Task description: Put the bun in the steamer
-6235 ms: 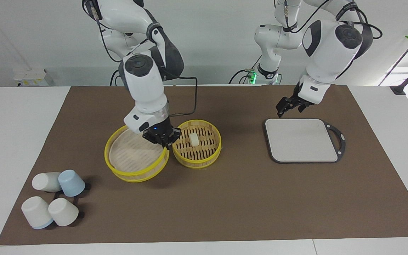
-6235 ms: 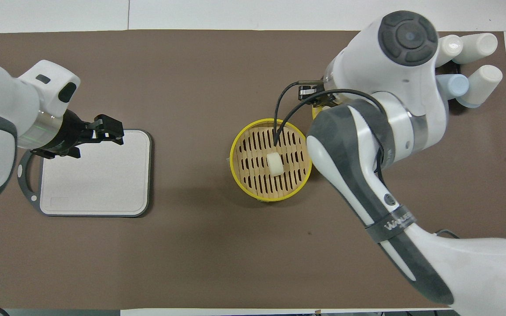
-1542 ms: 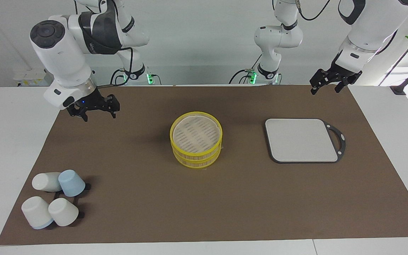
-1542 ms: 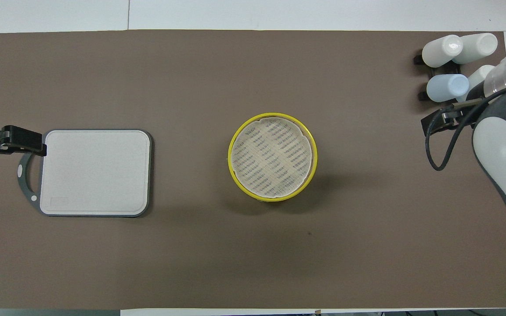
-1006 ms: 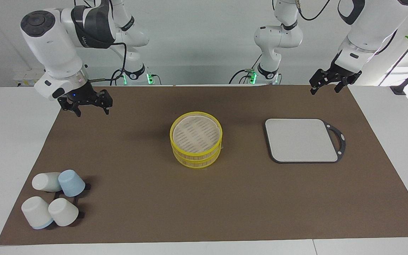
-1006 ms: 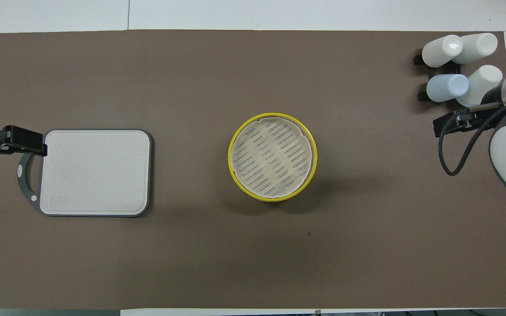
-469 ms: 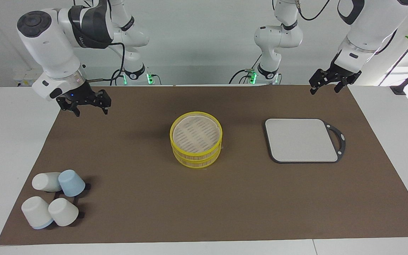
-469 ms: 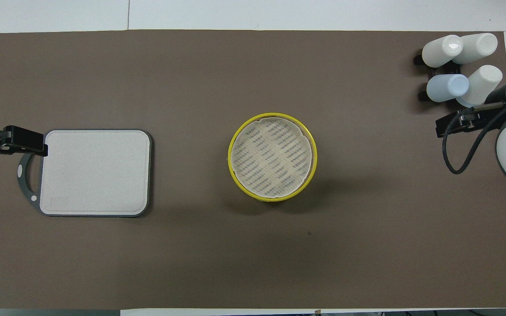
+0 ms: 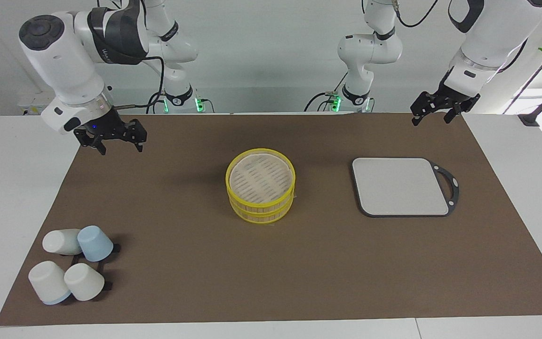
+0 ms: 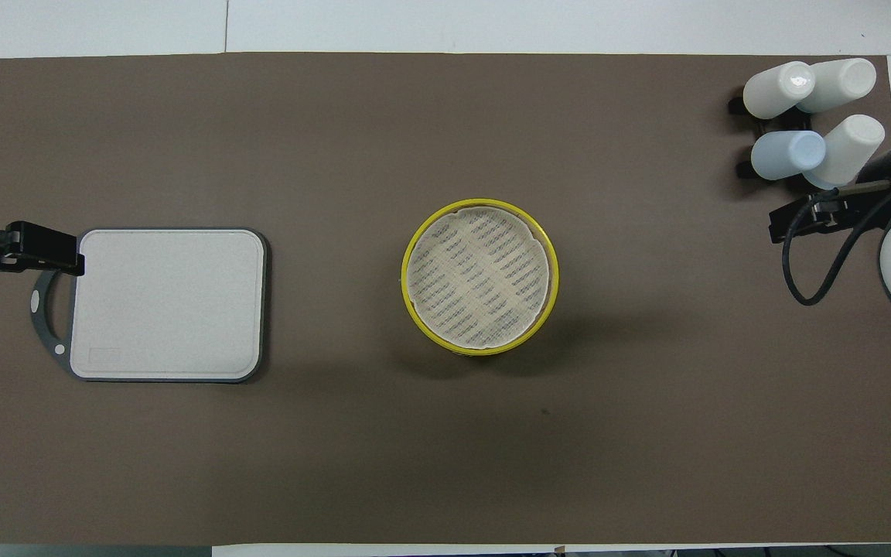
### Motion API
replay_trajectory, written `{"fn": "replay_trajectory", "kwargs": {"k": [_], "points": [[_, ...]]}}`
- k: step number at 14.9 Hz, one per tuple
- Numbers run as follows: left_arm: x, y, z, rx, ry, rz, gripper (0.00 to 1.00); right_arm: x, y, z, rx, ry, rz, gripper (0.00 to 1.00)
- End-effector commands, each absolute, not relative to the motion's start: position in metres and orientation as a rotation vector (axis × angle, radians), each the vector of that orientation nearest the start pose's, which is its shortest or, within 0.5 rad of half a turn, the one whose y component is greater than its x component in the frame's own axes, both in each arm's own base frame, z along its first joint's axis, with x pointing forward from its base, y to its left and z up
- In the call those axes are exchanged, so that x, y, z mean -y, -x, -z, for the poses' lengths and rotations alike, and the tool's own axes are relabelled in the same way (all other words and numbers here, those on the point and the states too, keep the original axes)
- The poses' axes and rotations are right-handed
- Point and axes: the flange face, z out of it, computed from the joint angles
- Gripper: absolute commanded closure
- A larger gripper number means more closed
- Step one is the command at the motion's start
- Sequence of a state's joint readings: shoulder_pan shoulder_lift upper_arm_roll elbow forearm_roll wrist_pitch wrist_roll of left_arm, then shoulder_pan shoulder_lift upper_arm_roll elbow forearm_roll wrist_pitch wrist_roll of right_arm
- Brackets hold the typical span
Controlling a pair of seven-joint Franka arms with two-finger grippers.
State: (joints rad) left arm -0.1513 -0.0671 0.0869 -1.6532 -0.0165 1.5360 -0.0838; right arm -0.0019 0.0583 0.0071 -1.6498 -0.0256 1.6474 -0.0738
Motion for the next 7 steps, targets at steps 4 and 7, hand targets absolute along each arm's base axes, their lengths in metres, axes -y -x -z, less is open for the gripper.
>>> {"fn": "replay_trajectory", "kwargs": {"k": [4,7], "points": [[0.0342,-0.5220,-0.6217,0.013,3.174,-0.077,0.00,0.0013,-0.5676,-0.5620,0.125,3.144,-0.109,0.00],[0.0342,-0.5220,-0.6217,0.013,3.174,-0.077,0.00,0.0004,-0.5668,-0.5613,0.130,3.144,-0.114,0.00]]}}
